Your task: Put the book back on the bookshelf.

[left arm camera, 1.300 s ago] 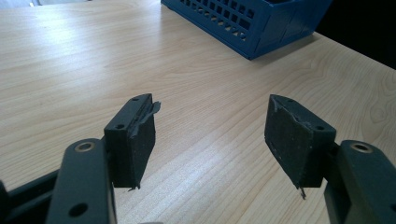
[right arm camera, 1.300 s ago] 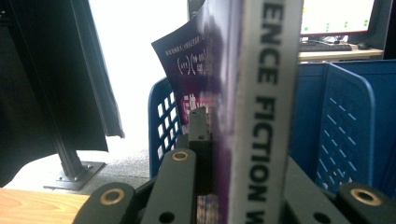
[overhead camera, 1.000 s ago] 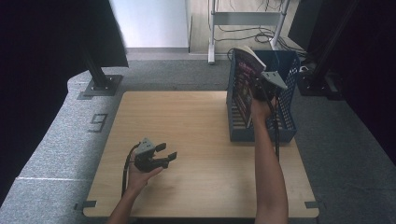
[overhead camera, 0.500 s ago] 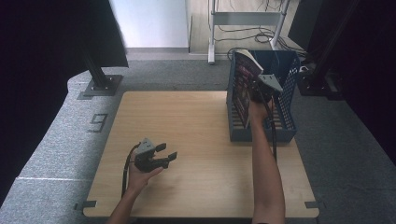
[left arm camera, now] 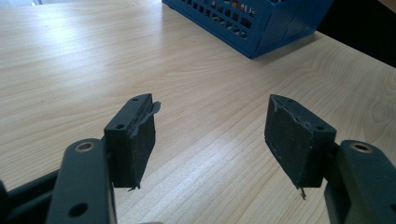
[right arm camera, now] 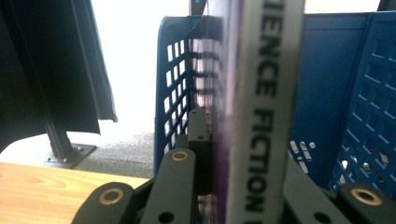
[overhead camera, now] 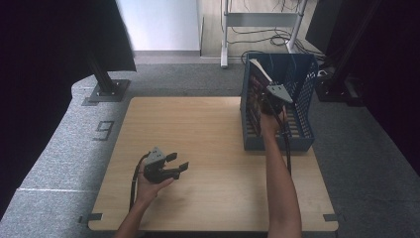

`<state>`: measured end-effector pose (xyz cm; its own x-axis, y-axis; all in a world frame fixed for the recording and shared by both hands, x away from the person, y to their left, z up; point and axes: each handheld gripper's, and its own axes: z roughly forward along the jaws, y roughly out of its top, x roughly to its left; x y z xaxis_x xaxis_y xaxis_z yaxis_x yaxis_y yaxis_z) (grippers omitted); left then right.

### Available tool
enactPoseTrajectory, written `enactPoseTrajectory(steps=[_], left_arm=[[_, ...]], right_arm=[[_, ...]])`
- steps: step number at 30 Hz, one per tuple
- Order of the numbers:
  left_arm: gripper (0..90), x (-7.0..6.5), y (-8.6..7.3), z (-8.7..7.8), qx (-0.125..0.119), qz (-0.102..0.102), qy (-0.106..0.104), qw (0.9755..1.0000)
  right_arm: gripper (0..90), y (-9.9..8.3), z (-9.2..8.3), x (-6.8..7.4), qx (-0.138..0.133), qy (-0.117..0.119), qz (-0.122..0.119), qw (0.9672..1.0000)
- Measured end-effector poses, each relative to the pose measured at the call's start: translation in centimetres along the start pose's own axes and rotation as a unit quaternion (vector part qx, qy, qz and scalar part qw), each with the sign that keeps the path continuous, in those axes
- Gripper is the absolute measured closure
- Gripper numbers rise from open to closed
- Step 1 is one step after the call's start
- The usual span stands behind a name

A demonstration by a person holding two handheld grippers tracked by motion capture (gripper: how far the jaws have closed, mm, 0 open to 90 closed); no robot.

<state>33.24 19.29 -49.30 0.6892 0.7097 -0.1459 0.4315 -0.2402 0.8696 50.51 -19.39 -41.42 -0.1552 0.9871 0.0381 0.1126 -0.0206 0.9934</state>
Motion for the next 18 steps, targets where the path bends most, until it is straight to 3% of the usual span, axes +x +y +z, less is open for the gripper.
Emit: enactPoseTrajectory(steps=[9,15,18], left_arm=[[33.9,-0.4,0.1,0.2,0.001,0.004,-0.003,1.0000],[33.8,-0.7,0.1,0.4,0.005,0.008,-0.005,0.9999],[33.8,-0.7,0.1,0.4,0.004,0.008,-0.005,1.0000]], right_arm=[[77.8,-0.5,-1.1,0.3,0.012,0.016,0.001,0.9998],[75.4,-0.5,-1.5,0.6,0.036,0.014,-0.025,0.9989],[76.1,-0.5,-1.6,0.4,0.034,0.018,-0.015,0.9991]])
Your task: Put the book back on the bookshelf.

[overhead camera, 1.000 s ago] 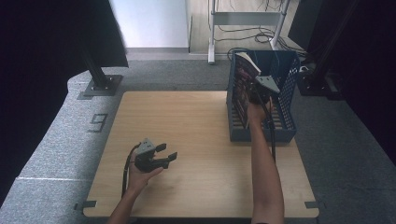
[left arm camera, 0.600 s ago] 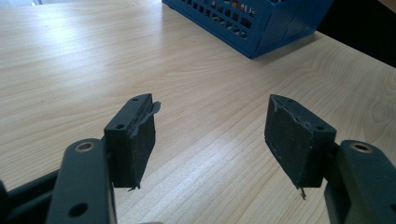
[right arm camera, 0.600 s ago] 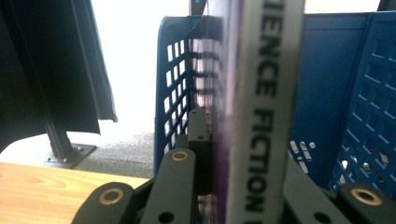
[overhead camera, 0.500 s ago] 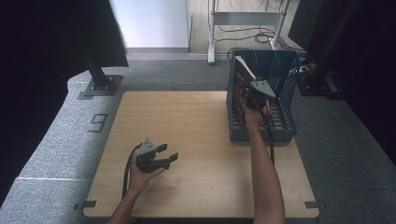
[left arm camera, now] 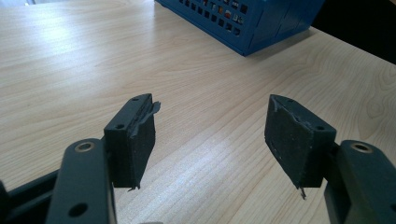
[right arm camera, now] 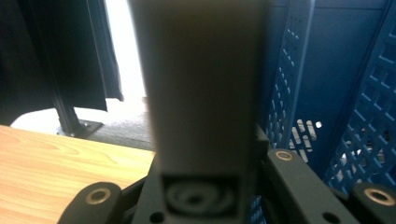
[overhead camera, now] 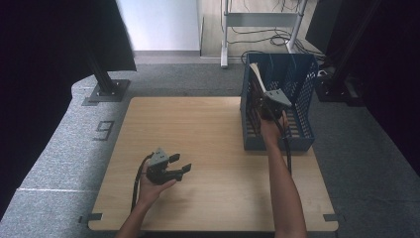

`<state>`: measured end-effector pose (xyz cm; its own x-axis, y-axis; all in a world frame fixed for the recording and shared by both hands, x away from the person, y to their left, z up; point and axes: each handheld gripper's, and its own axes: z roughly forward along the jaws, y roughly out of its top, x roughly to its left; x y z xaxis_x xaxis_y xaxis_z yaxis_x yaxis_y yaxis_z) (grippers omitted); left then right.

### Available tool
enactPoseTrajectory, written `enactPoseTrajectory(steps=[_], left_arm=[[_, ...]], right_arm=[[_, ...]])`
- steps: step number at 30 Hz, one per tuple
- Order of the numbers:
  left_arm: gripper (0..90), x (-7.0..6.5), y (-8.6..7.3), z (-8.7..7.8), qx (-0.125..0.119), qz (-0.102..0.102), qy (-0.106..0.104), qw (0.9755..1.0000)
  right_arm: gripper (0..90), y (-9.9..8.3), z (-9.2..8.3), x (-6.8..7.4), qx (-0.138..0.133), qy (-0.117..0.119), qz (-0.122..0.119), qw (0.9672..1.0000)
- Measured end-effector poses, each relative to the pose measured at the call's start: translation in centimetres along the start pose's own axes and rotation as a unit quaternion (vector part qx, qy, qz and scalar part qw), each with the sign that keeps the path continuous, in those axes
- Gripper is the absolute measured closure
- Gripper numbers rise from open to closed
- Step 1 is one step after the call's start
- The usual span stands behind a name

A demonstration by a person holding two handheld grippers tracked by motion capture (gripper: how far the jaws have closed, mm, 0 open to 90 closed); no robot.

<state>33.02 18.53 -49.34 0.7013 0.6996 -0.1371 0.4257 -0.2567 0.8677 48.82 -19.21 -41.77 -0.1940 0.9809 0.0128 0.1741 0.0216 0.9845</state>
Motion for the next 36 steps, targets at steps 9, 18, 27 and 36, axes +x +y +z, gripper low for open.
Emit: enactPoseTrajectory(steps=[9,18,27,36], left_arm=[[33.8,0.0,0.0,0.1,0.002,0.001,-0.001,1.0000],[33.9,0.1,-0.1,0.1,0.002,-0.001,0.001,1.0000],[33.9,0.3,-0.2,0.1,0.003,-0.004,0.000,1.0000],[33.9,0.6,-0.3,0.1,0.002,-0.009,0.000,1.0000]], right_arm=[[81.3,0.2,-0.2,-0.1,0.011,-0.009,-0.008,0.9999],[81.4,0.3,0.0,-0.6,-0.003,-0.015,0.008,0.9998],[81.6,0.5,1.0,-1.3,-0.021,-0.046,0.036,0.9981],[81.6,0.9,2.2,-1.4,-0.034,-0.066,0.031,0.9968]])
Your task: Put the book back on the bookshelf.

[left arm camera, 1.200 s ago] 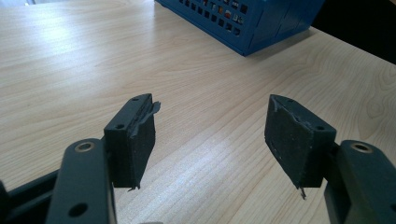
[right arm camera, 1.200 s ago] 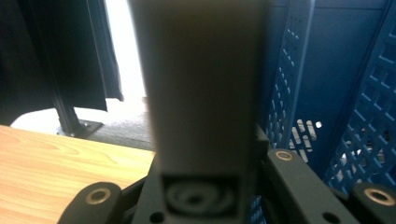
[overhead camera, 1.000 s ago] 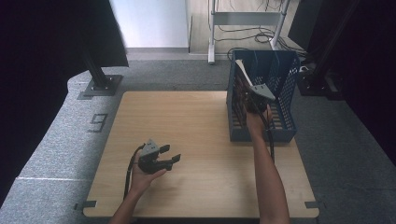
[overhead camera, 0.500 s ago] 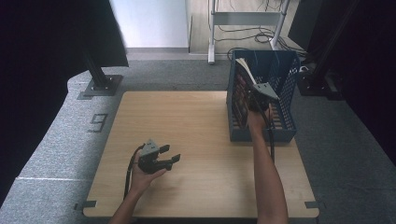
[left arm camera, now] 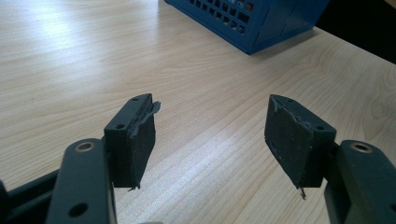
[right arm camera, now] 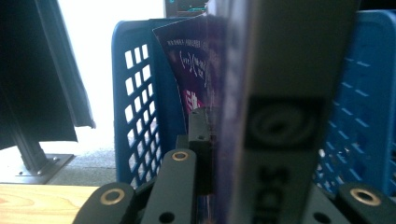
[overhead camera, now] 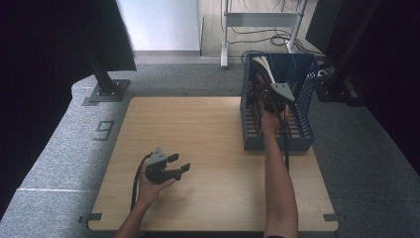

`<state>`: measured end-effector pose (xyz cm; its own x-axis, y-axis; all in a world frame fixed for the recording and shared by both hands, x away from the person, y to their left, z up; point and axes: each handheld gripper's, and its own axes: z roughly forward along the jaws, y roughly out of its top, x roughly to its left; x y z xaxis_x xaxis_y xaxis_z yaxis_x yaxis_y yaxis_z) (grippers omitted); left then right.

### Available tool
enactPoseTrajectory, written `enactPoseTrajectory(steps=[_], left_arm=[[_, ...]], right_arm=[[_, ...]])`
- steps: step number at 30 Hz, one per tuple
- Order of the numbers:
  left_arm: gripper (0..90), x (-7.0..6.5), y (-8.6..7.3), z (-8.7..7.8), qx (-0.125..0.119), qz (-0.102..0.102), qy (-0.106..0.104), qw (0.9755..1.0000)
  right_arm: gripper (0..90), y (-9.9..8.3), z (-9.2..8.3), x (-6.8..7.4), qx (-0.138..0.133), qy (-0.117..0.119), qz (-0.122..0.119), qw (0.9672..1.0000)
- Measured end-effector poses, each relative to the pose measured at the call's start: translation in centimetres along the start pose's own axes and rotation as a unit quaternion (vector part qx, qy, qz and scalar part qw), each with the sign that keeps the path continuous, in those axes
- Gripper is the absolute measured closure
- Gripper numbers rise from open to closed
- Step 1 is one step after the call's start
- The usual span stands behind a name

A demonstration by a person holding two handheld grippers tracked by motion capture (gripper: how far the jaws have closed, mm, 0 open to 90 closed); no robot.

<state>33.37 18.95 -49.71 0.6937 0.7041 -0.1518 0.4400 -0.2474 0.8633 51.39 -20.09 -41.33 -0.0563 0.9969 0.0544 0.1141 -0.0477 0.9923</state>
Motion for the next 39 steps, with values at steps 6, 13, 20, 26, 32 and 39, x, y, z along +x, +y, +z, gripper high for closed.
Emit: enactPoseTrajectory(steps=[6,13,20,26,32,39], left_arm=[[33.9,-0.2,0.0,0.0,0.002,0.003,-0.001,1.0000],[33.8,-0.4,0.0,0.1,0.003,0.005,-0.002,1.0000],[33.8,-0.6,0.0,0.3,0.007,0.008,-0.005,0.9999],[33.9,-0.6,0.0,0.4,0.007,0.008,-0.006,0.9999],[33.9,-0.6,-0.1,0.4,0.008,0.008,-0.005,0.9999],[33.9,-0.6,0.0,0.4,0.007,0.007,-0.005,0.9999]], right_arm=[[80.7,-1.3,-0.4,1.7,-0.007,0.021,-0.032,0.9992],[71.9,-1.8,-1.4,3.3,-0.007,0.063,-0.055,0.9965],[66.9,-1.8,-1.6,2.7,0.006,0.074,-0.037,0.9965],[69.4,-2.2,-1.3,2.2,0.012,0.086,-0.022,0.9960],[74.3,-1.8,-1.1,2.9,0.014,0.078,-0.048,0.9957],[70.0,-2.0,-1.4,3.0,0.008,0.088,-0.029,0.9957]])
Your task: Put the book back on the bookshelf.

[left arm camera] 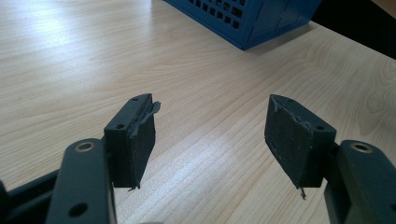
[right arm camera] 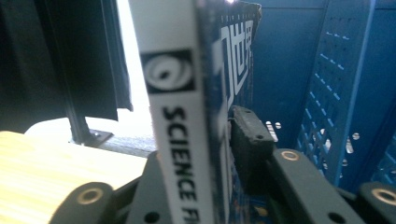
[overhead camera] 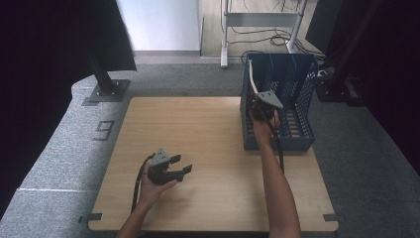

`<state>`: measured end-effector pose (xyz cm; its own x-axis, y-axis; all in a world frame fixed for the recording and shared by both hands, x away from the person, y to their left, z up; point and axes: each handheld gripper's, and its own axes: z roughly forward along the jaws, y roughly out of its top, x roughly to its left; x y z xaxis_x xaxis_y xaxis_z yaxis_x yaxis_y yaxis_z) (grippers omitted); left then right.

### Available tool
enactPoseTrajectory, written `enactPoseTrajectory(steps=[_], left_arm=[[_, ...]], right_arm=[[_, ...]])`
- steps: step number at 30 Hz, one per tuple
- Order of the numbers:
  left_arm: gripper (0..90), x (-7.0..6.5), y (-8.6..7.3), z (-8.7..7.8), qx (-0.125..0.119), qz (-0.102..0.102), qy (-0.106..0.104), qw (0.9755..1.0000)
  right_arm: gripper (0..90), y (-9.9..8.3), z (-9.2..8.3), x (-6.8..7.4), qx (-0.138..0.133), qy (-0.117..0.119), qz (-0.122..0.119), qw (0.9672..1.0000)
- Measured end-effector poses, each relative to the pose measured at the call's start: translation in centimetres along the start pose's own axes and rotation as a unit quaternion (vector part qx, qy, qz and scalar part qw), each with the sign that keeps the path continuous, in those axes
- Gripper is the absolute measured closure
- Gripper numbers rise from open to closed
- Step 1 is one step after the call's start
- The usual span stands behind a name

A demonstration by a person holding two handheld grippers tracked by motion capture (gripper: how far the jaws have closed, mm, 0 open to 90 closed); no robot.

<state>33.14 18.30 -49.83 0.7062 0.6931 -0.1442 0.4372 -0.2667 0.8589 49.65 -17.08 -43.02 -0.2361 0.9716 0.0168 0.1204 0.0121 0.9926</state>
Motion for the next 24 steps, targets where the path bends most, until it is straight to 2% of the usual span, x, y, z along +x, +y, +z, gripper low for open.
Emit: enactPoseTrajectory(steps=[14,24], left_arm=[[33.8,-0.16,-0.04,0.19,0.005,0.002,-0.004,1.0000],[33.7,-0.16,-0.14,0.38,0.008,0.001,-0.003,1.0000]], right_arm=[[53.6,-0.72,-0.20,-0.28,0.011,0.030,0.007,0.9995],[51.2,-0.73,-0.37,-0.45,0.016,0.032,0.006,0.9993]])
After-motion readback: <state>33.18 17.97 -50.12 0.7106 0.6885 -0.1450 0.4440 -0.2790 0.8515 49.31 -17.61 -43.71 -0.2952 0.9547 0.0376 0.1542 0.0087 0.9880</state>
